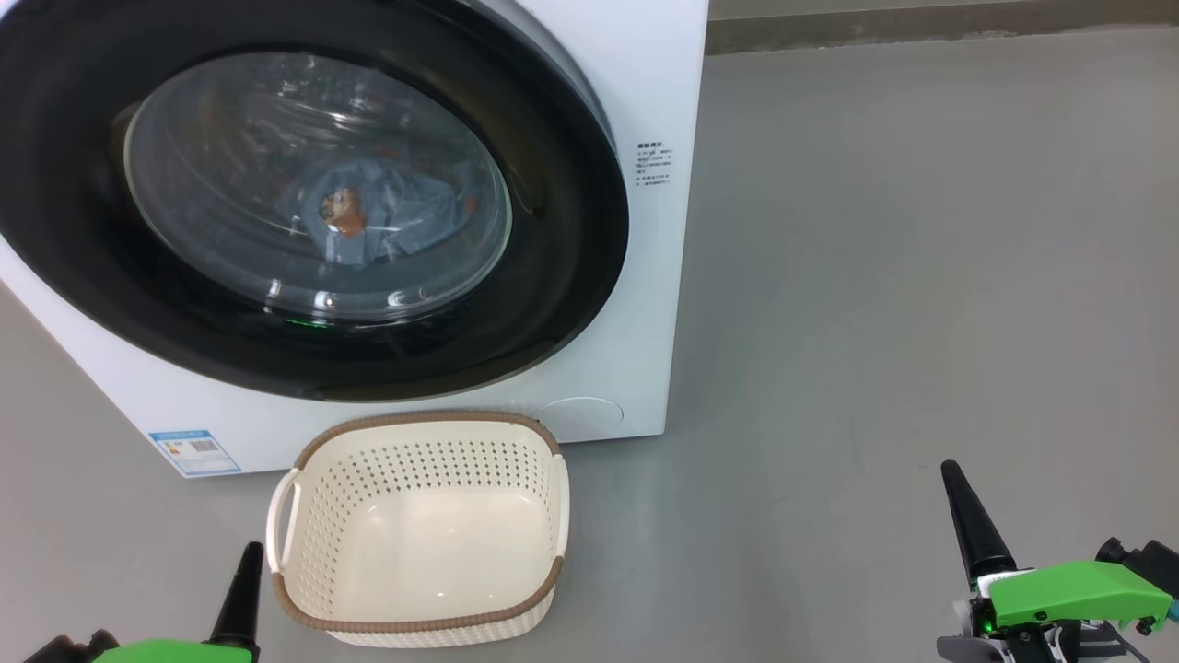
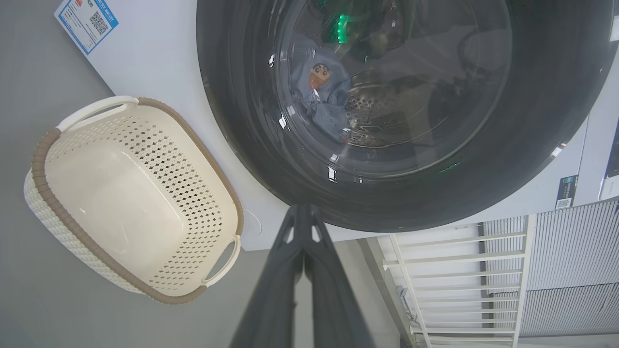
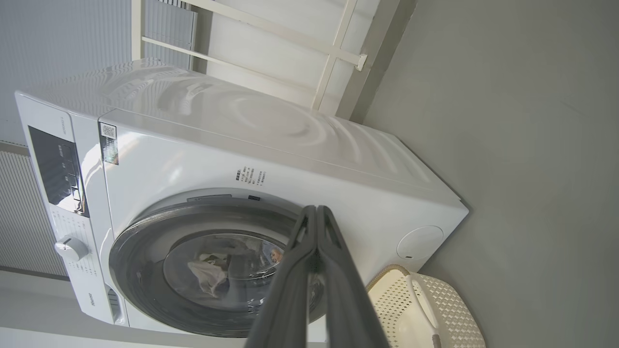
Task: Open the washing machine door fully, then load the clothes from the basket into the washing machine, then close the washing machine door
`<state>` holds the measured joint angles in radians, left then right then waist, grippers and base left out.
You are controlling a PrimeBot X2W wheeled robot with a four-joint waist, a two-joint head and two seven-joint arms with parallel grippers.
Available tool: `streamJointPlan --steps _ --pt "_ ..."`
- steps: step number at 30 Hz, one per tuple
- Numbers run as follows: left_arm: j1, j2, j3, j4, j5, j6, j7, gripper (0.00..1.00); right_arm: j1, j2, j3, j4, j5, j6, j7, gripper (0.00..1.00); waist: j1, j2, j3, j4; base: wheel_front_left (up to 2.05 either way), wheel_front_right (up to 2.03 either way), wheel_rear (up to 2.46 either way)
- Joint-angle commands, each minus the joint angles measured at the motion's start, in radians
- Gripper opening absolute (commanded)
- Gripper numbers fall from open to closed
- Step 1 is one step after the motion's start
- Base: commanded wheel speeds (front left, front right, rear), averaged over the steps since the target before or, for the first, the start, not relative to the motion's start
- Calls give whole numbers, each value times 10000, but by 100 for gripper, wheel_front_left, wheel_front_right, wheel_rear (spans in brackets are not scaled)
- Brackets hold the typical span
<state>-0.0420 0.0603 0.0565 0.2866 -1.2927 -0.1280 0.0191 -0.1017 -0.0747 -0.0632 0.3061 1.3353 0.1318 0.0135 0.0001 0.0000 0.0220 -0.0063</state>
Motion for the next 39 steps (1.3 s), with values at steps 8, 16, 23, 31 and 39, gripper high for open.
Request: streamJointPlan --steps 8,16,23,31,39 --pt "-481 55 378 -327 -943 -24 294 0 -83 26 -34 -390 866 -9 292 0 -1 0 -50 17 0 0 0" --pt "-545 -1 451 -359 -1739 -25 529 0 -74 89 -186 -471 1553 -10 531 0 -1 0 -100 34 0 0 0" --pt "-601 -50 514 -388 -2432 -26 734 0 -66 145 -319 -542 2152 -11 740 0 -1 0 -144 48 0 0 0" --pt "-660 -101 580 -417 -3154 -27 947 0 -58 204 -458 -616 2773 -11 958 0 -1 0 -189 63 0 0 0" --pt "-660 -101 579 -417 -3155 -27 946 0 -58 209 -465 -616 2767 -11 964 0 -1 0 -189 63 0 0 0"
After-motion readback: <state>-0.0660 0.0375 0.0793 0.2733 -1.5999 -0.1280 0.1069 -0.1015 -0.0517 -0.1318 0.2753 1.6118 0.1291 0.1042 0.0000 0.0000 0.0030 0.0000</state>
